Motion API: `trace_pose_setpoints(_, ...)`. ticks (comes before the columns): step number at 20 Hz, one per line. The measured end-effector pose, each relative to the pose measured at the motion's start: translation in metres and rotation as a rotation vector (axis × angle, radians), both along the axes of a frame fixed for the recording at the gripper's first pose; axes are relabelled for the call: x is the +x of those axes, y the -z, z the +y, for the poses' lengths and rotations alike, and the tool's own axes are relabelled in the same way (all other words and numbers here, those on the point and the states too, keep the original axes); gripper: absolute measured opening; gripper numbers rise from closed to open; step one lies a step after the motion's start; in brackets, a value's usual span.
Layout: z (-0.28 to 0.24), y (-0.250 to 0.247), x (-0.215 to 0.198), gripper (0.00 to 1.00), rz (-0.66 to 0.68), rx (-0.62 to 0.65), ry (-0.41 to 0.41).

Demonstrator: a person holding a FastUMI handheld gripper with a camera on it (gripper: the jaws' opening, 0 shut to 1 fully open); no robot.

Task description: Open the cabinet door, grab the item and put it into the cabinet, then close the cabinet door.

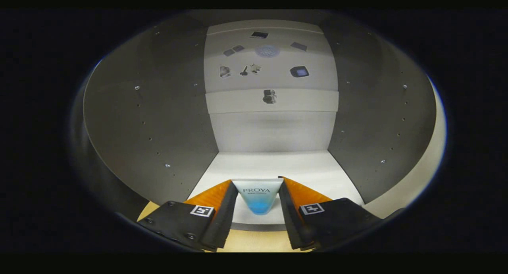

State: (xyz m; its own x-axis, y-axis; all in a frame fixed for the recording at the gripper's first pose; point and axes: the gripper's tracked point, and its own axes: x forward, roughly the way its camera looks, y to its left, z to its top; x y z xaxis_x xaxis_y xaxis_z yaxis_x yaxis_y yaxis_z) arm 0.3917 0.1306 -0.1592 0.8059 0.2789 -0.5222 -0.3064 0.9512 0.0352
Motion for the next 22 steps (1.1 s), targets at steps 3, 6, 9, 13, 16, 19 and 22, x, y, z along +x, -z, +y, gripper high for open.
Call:
trace_pose_setpoints(3, 0.0, -0.002, 0.001, 0.65, -0.008, 0.009, 0.002)
trace_pose_setpoints(6, -0.003, -0.008, 0.002, 0.75, -0.036, 0.007, 0.016)
trace_pose_setpoints(9, -0.005, -0.014, -0.005, 0.83, -0.049, 0.005, 0.022)
trace_pose_setpoints(13, -0.003, -0.025, -0.02, 0.93, -0.08, 0.007, 0.026)
trace_pose_setpoints(16, -0.004, -0.034, -0.04, 0.99, -0.109, 0.005, 0.045)
trace_pose_setpoints(19, -0.003, -0.045, -0.069, 0.99, -0.143, 0.019, 0.064)
trace_pose_setpoints(22, -0.006, -0.056, -0.102, 0.99, -0.188, 0.024, 0.076)
